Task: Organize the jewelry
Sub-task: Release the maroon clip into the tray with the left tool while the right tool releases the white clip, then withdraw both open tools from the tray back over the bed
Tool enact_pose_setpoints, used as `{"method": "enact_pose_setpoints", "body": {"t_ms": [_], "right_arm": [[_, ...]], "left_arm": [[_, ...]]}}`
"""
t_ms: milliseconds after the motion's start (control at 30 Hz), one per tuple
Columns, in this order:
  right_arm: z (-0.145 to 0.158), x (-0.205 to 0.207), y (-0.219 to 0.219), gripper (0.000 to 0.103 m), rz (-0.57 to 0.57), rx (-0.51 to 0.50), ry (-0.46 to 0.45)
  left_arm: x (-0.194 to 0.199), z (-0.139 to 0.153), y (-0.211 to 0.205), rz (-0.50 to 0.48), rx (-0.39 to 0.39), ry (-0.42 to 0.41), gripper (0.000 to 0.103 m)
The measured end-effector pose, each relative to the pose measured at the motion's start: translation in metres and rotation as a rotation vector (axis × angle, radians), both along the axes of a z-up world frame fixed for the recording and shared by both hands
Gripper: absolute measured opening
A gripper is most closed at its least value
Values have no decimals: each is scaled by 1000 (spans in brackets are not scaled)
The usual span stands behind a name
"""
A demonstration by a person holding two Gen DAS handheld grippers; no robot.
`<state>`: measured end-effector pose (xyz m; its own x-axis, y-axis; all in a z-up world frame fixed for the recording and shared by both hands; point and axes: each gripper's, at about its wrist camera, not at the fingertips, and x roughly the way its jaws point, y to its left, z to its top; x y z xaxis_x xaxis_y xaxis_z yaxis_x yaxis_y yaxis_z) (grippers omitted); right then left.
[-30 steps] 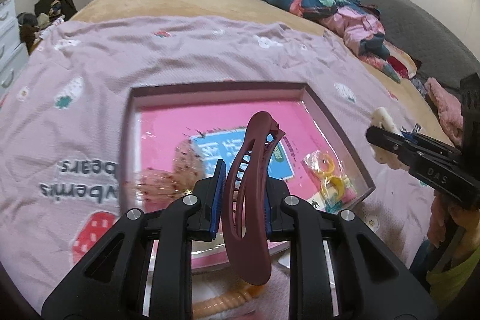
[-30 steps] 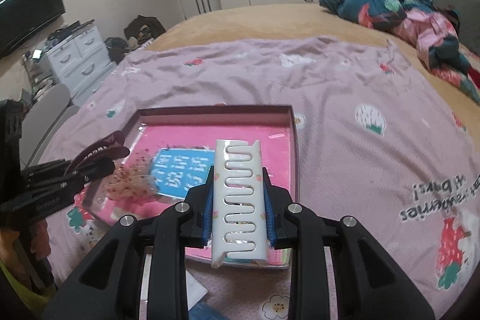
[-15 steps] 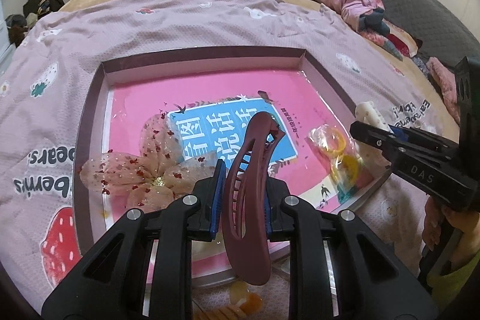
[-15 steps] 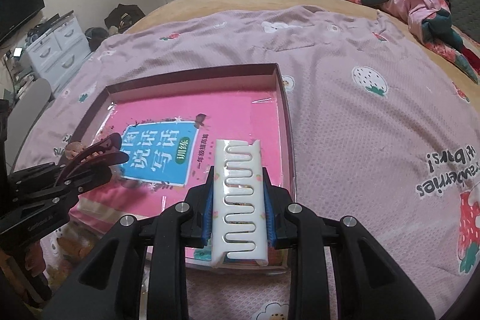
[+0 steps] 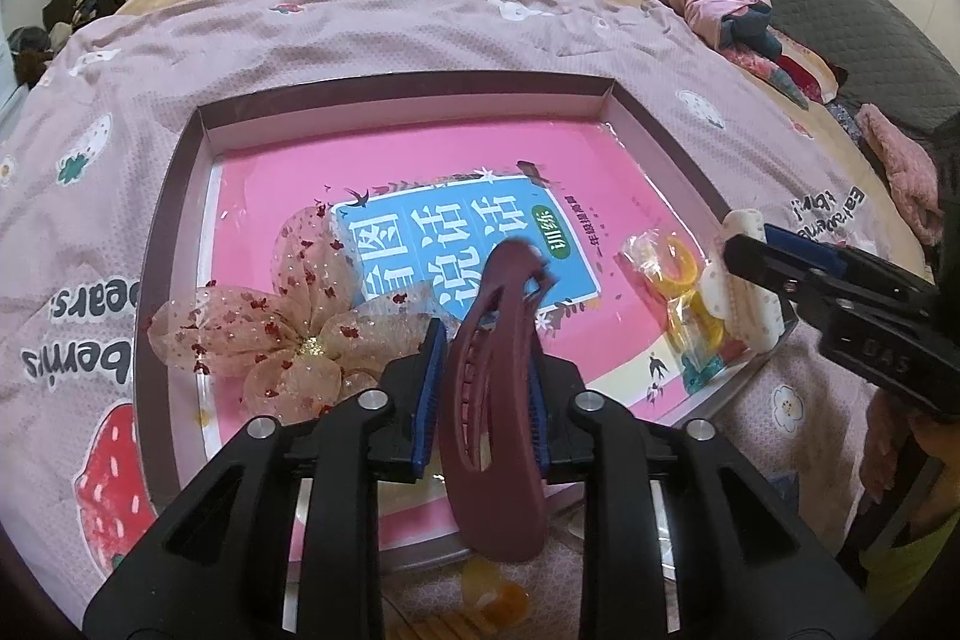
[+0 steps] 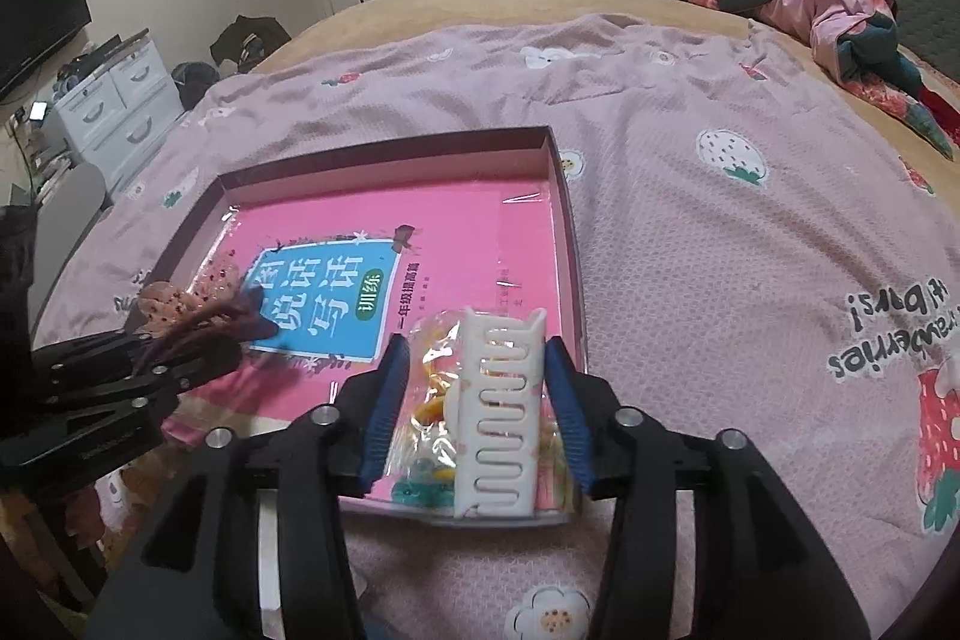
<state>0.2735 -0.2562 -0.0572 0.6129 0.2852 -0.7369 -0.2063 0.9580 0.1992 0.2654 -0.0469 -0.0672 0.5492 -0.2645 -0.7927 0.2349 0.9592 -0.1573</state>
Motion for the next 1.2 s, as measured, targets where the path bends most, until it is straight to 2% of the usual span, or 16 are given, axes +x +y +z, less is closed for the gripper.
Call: {"method": "enact_pose_setpoints", "body": {"t_ms": [67,233,467,567,667,800,1200], "right_arm": [[7,-8,-5,60,-13,12,-21],[21,-20,-9,65,-13,17,-45],[49,-41,-11,76,-2,43,-110],[60,-49,-14,78,-2,52,-138],[72,-58,-17,85,-3,63,-163],[84,-70,-19,87,0,63,-191],[107,-105,-26,88,23,66,-229]], "left_arm": [[-1,0,0,-1,3,-3,25],[-6,6,1,-3,2,-11,34],[-22,40,10,29,-8,-69,53],[-33,59,17,49,-22,-105,63],[-45,75,23,74,-30,-139,80],[-58,90,31,100,-34,-165,90],[-111,109,58,161,-22,-211,94]]}}
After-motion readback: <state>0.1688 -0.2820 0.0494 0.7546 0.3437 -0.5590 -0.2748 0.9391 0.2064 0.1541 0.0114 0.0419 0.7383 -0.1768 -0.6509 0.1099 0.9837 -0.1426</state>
